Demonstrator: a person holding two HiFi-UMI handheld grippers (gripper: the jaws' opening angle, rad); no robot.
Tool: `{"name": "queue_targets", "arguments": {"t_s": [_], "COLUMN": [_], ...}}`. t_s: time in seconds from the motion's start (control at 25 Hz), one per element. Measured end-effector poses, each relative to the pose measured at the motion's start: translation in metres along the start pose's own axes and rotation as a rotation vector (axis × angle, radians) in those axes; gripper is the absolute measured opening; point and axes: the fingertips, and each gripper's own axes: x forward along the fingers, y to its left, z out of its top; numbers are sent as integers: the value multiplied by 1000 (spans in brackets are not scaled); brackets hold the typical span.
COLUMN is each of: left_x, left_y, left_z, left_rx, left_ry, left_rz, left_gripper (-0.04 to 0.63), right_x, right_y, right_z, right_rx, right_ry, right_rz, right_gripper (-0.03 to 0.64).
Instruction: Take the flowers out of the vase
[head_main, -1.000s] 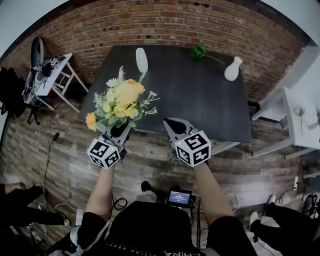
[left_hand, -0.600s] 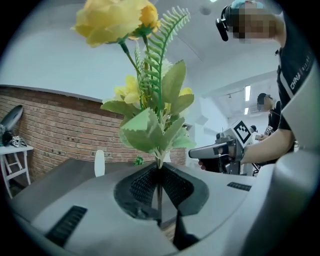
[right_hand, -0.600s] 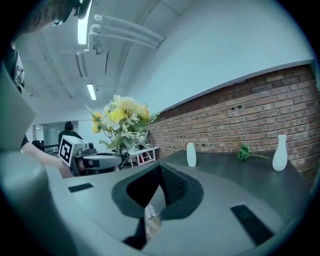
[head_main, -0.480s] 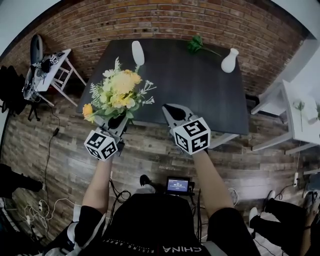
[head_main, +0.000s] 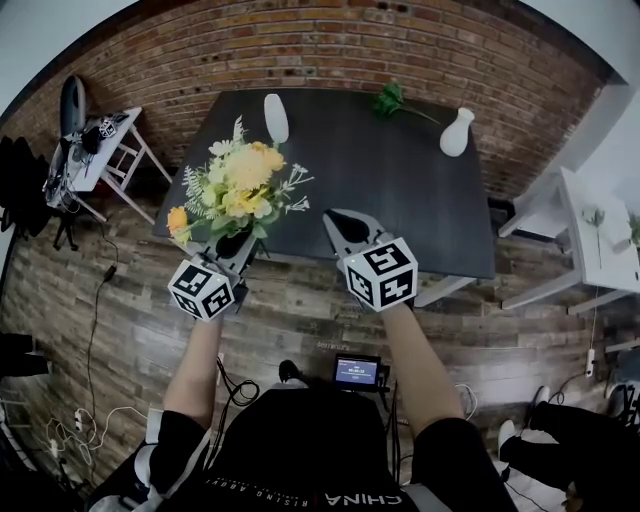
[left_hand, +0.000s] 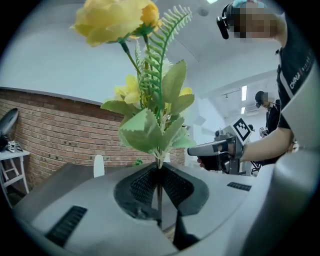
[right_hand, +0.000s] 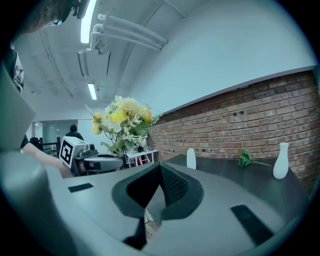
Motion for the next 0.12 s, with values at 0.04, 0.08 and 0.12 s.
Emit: {"name": "queue_targets", "arguments": {"t_s": [0.04, 0.08, 0.12], "left_x": [1, 2, 3], "left_y": [1, 3, 5], "left_z": [0, 0, 0], "left_rx": [-1, -2, -3], "left_ry": [0, 1, 1], "left_rz": [-1, -2, -3], "left_gripper": [21, 21, 21], "right_x": [1, 3, 4], "right_y": [0, 0, 0], "right_z": [1, 1, 2], "right_rx": [0, -1, -1], "right_ry": [0, -1, -1], "right_rz": [-1, -2, -3], "right_gripper": [5, 5, 5]}}
